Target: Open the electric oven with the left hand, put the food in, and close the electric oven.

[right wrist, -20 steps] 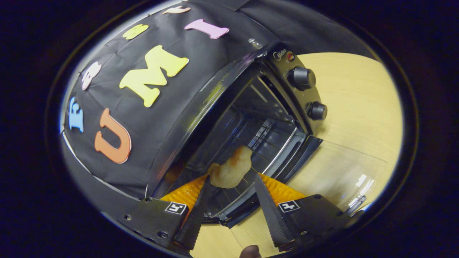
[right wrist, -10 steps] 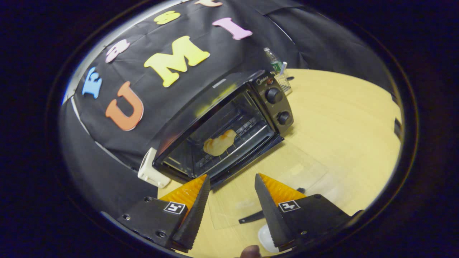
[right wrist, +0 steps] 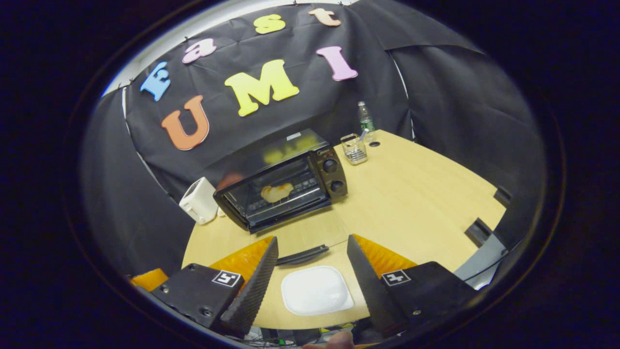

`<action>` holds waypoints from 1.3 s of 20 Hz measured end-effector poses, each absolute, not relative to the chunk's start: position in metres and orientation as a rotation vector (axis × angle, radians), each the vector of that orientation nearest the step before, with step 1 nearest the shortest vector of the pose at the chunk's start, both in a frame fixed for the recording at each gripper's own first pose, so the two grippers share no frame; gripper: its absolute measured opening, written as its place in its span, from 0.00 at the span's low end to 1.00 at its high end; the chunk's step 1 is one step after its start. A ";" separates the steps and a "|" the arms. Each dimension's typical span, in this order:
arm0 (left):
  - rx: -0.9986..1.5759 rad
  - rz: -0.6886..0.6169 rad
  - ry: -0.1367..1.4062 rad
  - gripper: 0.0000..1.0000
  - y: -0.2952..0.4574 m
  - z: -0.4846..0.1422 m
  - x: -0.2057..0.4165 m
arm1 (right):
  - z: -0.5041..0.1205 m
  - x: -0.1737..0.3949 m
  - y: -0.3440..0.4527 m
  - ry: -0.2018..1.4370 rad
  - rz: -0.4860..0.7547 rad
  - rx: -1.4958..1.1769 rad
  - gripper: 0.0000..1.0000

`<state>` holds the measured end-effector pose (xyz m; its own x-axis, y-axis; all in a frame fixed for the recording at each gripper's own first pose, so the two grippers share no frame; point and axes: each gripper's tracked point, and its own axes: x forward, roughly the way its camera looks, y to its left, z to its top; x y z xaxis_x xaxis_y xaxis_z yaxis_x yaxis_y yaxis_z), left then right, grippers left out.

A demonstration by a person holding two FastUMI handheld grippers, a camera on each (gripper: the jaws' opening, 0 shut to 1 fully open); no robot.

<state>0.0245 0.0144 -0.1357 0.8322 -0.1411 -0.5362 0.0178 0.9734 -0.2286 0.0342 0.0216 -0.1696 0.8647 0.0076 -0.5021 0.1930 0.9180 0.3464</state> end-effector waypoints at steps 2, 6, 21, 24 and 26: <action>-0.220 -0.130 0.609 0.93 -0.008 -0.145 0.027 | -0.168 0.016 0.011 0.538 -0.095 0.362 0.92; -0.215 -0.194 0.642 0.95 -0.050 -0.160 0.039 | -0.157 -0.010 -0.015 0.537 -0.095 0.283 0.90; -0.222 -0.126 0.812 0.95 -0.130 -0.298 0.109 | -0.186 0.000 -0.085 0.648 -0.150 0.170 0.92; -0.213 -0.092 0.826 0.95 -0.127 -0.305 0.116 | -0.190 0.008 -0.083 0.672 -0.137 0.180 0.91; -0.201 -0.080 0.845 0.95 -0.126 -0.309 0.119 | -0.192 0.013 -0.080 0.678 -0.123 0.181 0.91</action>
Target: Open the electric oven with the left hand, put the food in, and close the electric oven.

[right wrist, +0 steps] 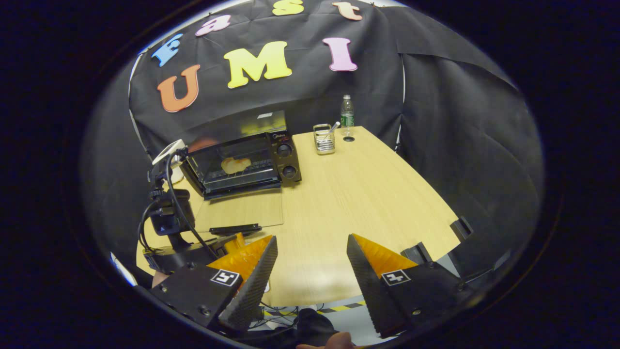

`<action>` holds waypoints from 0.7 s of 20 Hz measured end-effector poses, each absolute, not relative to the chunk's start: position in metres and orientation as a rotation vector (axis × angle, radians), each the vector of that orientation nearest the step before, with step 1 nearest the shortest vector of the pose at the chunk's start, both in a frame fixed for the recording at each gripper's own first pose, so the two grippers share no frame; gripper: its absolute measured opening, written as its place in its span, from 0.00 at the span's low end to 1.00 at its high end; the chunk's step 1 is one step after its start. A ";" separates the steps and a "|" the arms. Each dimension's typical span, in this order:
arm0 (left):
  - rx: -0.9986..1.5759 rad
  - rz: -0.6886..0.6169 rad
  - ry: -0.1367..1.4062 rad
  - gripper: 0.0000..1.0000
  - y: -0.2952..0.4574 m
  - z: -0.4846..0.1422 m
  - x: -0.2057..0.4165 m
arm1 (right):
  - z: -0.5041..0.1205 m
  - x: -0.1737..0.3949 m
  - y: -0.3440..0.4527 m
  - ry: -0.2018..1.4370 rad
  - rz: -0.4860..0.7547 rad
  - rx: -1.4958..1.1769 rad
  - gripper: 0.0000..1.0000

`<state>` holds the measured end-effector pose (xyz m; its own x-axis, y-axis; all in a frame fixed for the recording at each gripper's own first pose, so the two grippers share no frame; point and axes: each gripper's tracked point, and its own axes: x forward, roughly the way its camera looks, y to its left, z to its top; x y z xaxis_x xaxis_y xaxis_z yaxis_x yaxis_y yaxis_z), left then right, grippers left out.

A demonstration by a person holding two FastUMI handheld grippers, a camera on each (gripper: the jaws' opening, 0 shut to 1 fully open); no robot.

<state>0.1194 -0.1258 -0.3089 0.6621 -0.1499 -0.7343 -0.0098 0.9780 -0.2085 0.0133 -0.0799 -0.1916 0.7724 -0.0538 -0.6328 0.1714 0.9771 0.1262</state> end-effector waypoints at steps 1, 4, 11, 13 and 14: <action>-0.192 -0.076 0.859 0.95 -0.126 -0.312 0.121 | -0.192 0.015 -0.079 0.683 -0.117 0.182 0.91; -0.162 -0.063 0.877 0.95 -0.123 -0.315 0.125 | -0.193 0.019 -0.077 0.685 -0.109 0.192 0.91; -0.155 -0.059 0.926 0.95 -0.123 -0.322 0.131 | -0.188 0.020 -0.084 0.679 -0.133 0.212 0.91; -0.159 -0.058 0.928 0.95 -0.122 -0.321 0.130 | -0.188 0.020 -0.085 0.678 -0.140 0.217 0.92; -0.161 -0.056 0.922 0.95 -0.122 -0.319 0.131 | -0.187 0.018 -0.085 0.677 -0.142 0.219 0.92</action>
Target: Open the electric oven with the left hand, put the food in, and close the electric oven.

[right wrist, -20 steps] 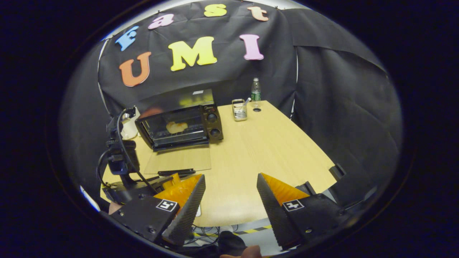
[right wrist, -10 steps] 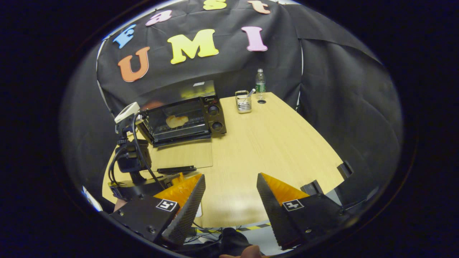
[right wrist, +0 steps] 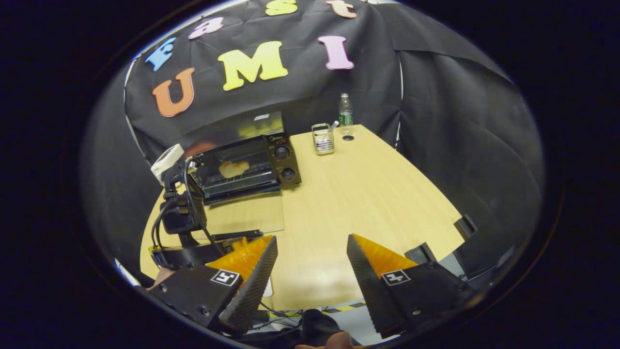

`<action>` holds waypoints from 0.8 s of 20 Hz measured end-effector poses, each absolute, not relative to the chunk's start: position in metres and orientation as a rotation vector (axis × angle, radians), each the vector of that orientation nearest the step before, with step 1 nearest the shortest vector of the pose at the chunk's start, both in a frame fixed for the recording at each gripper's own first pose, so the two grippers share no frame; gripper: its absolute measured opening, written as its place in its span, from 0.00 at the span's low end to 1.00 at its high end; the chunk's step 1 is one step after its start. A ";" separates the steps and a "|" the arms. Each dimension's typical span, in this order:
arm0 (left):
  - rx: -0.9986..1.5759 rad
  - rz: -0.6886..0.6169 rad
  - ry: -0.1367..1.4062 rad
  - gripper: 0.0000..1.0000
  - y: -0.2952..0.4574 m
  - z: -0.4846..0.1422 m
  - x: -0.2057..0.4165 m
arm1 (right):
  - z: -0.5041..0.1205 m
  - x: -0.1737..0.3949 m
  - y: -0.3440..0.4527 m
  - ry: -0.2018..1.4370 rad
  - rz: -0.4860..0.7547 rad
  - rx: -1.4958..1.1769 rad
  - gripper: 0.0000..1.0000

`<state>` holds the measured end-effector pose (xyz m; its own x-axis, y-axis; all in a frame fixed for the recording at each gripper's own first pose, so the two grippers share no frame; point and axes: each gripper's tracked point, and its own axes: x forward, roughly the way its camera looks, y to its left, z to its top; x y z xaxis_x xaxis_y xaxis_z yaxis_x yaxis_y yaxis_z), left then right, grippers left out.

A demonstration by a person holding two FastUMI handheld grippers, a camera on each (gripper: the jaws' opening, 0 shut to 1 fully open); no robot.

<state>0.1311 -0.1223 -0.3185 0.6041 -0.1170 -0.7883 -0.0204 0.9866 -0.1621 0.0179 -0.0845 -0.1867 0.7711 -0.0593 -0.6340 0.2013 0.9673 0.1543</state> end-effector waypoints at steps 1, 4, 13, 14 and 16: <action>-0.156 -0.056 0.915 0.95 -0.122 -0.315 0.132 | -0.185 0.019 -0.084 0.674 -0.143 0.220 0.92; -0.168 -0.054 0.890 0.95 -0.122 -0.301 0.133 | -0.184 0.017 -0.083 0.665 -0.139 0.219 0.91; -0.171 -0.057 0.757 0.98 -0.112 -0.233 0.155 | -0.169 0.012 -0.073 0.630 -0.131 0.237 0.91; -0.157 -0.059 0.741 0.98 -0.110 -0.226 0.159 | -0.169 0.011 -0.074 0.625 -0.133 0.235 0.91; -0.119 -0.075 0.696 0.98 -0.109 -0.212 0.170 | -0.167 0.009 -0.078 0.614 -0.143 0.238 0.92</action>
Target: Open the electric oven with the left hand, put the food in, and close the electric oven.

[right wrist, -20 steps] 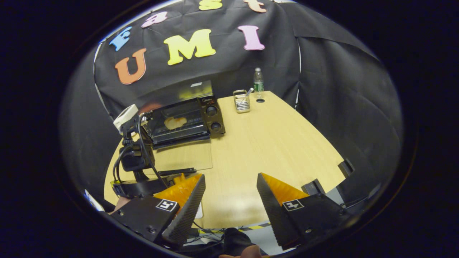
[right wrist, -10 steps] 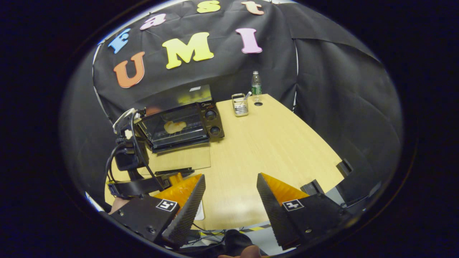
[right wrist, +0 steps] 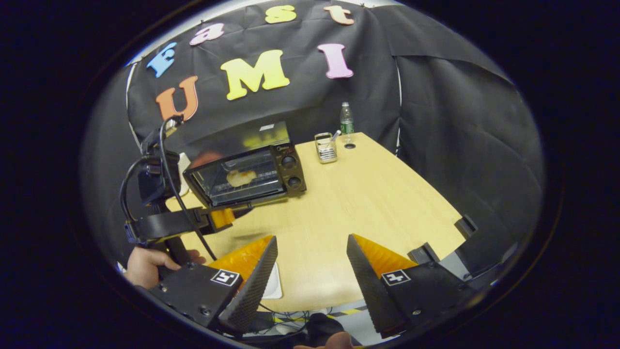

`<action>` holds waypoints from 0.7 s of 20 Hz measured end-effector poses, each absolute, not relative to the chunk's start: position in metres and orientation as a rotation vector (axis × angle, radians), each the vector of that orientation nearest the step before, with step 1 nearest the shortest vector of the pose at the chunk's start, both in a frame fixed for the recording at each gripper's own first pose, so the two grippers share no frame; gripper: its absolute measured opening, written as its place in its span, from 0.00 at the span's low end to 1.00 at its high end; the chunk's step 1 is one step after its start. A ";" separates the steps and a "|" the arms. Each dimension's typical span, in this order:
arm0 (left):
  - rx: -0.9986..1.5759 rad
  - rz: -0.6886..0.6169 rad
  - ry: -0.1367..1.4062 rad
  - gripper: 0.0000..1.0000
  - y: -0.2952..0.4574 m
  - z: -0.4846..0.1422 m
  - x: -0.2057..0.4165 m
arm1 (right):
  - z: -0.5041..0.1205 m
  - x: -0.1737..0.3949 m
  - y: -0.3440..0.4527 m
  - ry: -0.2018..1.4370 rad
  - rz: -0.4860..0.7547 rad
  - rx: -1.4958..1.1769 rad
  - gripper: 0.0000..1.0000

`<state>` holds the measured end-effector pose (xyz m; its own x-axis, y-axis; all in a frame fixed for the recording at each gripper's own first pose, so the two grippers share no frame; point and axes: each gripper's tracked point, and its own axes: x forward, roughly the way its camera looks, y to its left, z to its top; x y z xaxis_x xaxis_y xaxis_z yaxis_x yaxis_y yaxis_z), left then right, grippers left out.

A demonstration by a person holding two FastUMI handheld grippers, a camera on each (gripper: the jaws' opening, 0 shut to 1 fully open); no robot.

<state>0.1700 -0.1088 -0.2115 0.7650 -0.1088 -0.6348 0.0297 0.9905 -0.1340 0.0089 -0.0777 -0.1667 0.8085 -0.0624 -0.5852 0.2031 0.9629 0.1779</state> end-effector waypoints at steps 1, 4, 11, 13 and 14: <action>-0.112 -0.083 0.682 0.98 -0.115 -0.209 0.180 | -0.167 0.008 -0.080 0.612 -0.150 0.247 0.92; -0.097 -0.095 0.640 0.98 -0.117 -0.195 0.198 | -0.170 0.004 -0.086 0.615 -0.176 0.282 0.91; -0.031 -0.109 0.588 0.96 -0.121 -0.187 0.236 | -0.167 0.013 -0.106 0.596 -0.211 0.300 0.92; -0.040 -0.103 0.583 0.96 -0.120 -0.185 0.244 | -0.163 0.019 -0.109 0.587 -0.204 0.286 0.92; -0.049 -0.102 0.572 0.96 -0.120 -0.181 0.248 | -0.159 0.023 -0.110 0.577 -0.196 0.276 0.91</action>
